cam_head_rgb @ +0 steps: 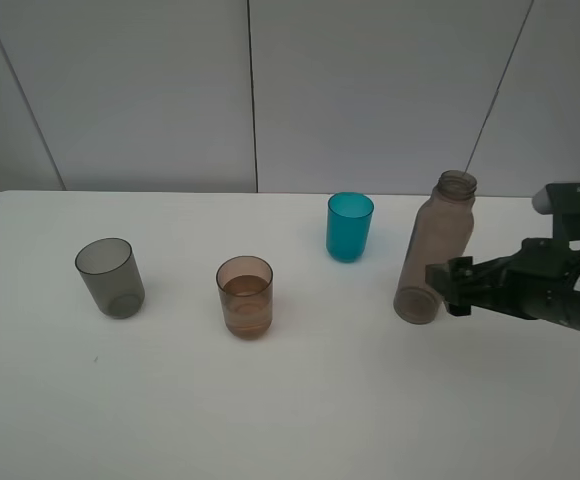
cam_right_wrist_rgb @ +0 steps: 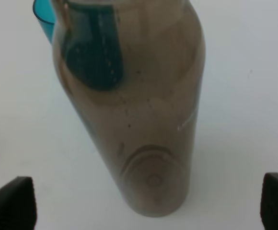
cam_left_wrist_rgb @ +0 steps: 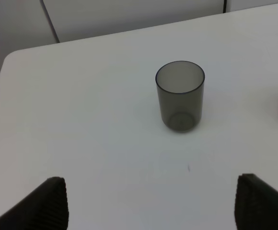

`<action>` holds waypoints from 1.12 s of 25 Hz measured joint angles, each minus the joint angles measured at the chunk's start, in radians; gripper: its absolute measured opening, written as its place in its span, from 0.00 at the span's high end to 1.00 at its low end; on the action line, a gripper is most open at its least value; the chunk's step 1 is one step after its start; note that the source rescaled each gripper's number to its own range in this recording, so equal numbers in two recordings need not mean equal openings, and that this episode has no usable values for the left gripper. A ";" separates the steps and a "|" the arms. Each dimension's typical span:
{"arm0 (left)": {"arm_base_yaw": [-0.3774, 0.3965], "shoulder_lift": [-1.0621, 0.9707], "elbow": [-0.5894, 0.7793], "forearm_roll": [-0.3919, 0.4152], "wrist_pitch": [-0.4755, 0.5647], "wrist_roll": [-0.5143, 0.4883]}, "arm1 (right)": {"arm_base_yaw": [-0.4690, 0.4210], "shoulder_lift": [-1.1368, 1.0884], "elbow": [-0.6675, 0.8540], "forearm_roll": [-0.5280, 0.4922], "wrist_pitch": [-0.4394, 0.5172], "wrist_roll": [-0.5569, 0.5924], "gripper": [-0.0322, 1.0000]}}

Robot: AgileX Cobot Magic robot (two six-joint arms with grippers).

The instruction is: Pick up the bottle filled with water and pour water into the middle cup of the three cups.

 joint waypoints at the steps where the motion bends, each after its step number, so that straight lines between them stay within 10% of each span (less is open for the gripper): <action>1: 0.000 0.000 0.000 0.000 0.000 0.000 | 0.000 -0.039 0.000 0.000 0.029 0.012 0.00; 17: 0.000 0.000 0.000 0.000 0.000 0.000 | 0.000 -0.645 -0.208 -0.237 0.844 0.230 0.00; 28: 0.000 0.000 0.000 0.000 0.000 0.000 | 0.000 -0.990 -0.212 -0.242 1.184 0.229 0.00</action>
